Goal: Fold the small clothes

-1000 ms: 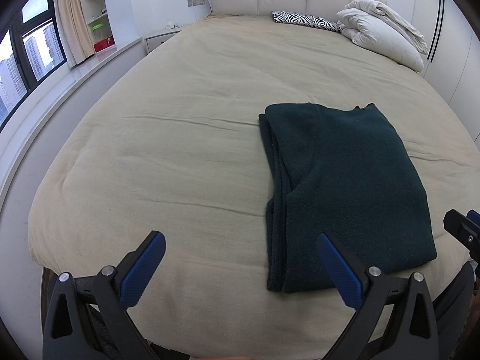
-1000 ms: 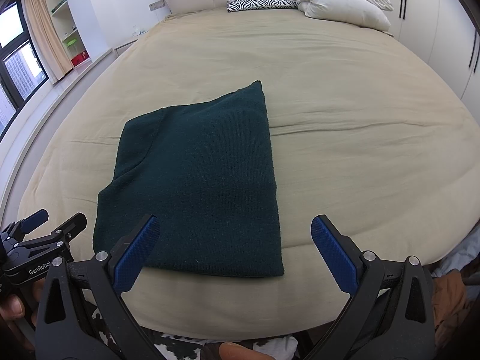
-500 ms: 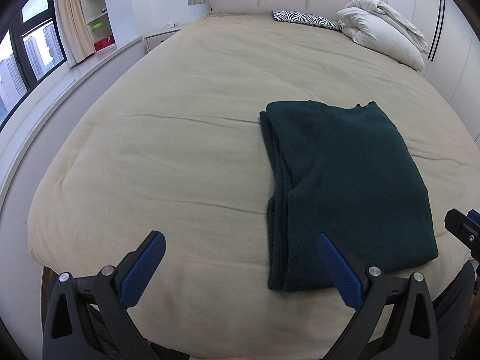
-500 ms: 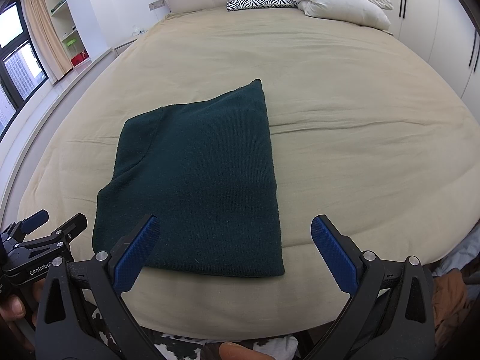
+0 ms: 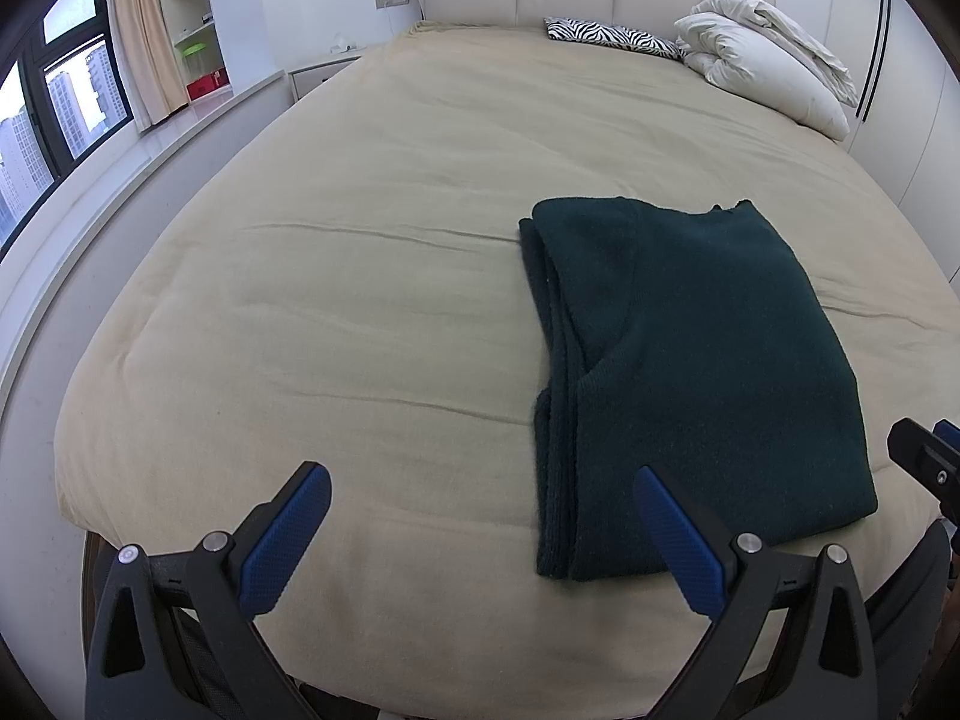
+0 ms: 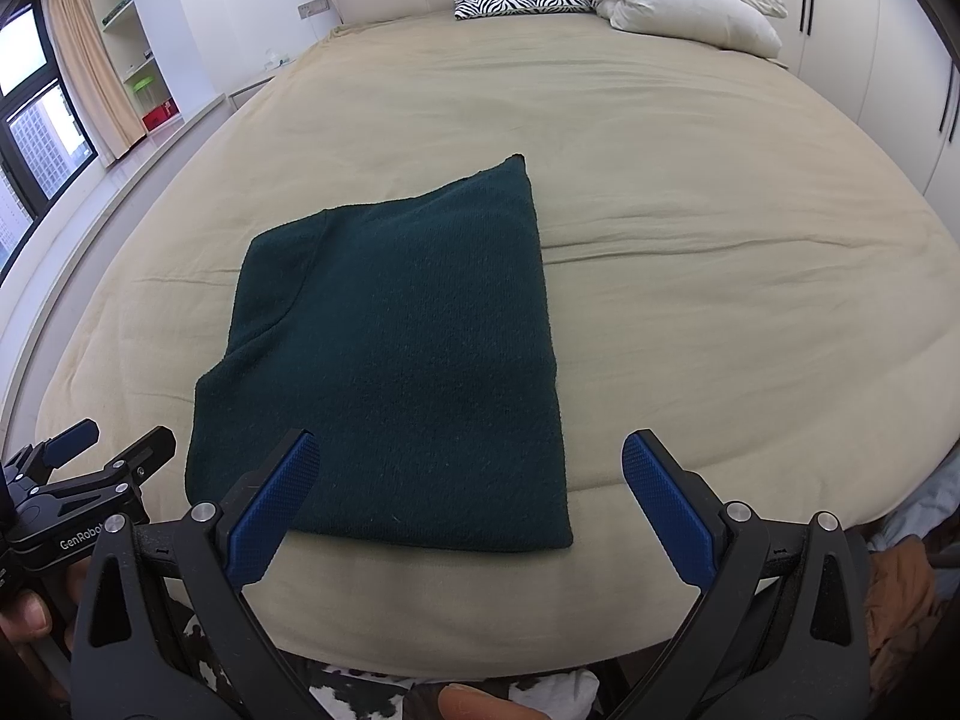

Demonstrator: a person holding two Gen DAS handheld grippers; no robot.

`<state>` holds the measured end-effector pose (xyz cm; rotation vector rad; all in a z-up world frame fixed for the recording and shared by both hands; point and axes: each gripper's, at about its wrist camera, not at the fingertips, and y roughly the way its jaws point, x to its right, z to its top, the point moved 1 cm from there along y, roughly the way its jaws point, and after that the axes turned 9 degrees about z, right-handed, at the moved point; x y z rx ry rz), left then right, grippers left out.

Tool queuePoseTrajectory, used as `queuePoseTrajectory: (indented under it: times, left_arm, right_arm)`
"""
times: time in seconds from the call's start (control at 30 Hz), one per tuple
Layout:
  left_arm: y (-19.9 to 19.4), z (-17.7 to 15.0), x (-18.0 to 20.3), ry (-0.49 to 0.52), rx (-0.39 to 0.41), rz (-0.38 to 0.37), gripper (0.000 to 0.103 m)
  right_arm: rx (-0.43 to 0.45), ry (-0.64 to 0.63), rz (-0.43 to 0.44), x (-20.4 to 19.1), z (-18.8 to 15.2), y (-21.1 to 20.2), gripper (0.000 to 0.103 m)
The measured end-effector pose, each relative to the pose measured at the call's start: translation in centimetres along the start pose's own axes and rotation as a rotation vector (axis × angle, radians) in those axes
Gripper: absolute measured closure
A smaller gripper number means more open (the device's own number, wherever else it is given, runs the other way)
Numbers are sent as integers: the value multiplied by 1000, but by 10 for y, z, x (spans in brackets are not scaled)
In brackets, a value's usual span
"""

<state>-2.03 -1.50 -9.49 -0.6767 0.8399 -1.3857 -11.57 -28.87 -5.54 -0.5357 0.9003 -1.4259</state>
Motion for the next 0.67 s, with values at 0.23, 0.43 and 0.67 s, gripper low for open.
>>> queuePoseTrajectory:
  times: [0.23,0.43,0.67]
  left_arm:
    - [1,0,-1,2,-1,0,0]
    - [1,0,-1,2,-1,-1,0]
    - [4,0,-5,1,1,5,0]
  right_arm:
    - [-1,1,0,0,-2,1,0]
    - [-3,1,3,-1,-2,4,0]
    - [-4,2,3,1,-2,5,0]
